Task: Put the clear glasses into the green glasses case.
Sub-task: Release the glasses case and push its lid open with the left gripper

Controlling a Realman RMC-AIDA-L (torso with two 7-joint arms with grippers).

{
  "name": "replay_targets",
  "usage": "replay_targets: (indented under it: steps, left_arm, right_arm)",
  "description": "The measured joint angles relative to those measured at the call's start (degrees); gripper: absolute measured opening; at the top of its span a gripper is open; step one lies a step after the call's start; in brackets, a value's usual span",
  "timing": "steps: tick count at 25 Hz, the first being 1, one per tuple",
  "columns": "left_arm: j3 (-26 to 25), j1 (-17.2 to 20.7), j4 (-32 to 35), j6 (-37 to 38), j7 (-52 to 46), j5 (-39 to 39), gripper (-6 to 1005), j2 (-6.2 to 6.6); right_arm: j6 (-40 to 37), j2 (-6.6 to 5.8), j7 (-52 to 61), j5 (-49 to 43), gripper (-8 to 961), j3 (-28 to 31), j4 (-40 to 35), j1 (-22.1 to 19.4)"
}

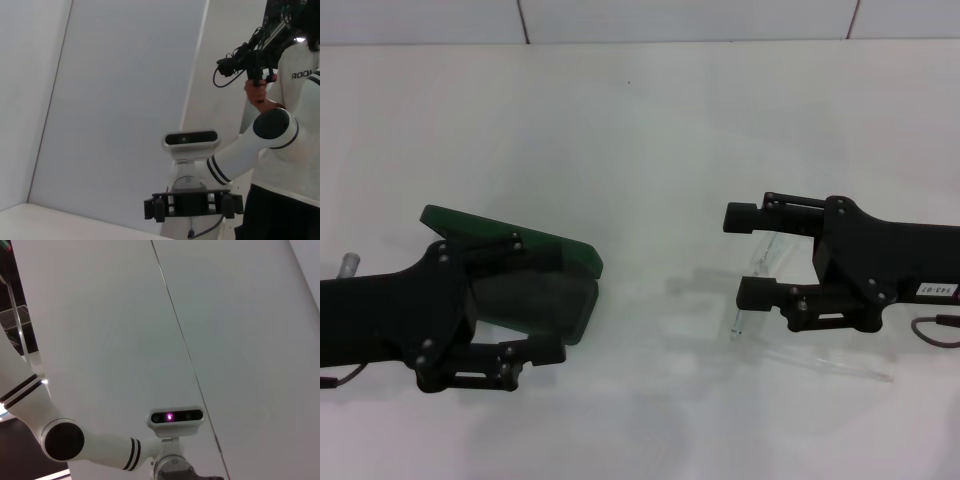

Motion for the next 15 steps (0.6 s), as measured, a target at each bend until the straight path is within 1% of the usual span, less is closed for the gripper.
replay_targets:
  steps: [7,15]
  left_arm:
    - [0.0,-0.1,0.0,0.0,-0.4,0.0,861,-0.49]
    - [-0.6,-0.6,0.2,-0.3,-1.0,-0.1,856,-0.61]
  right_arm:
    - [0.3,0.0,-0.8,0.0,783,0.0,0.2,-0.3]
    - [1.5,0.0,-2.5,0.6,783,0.5,0.1,-0.6]
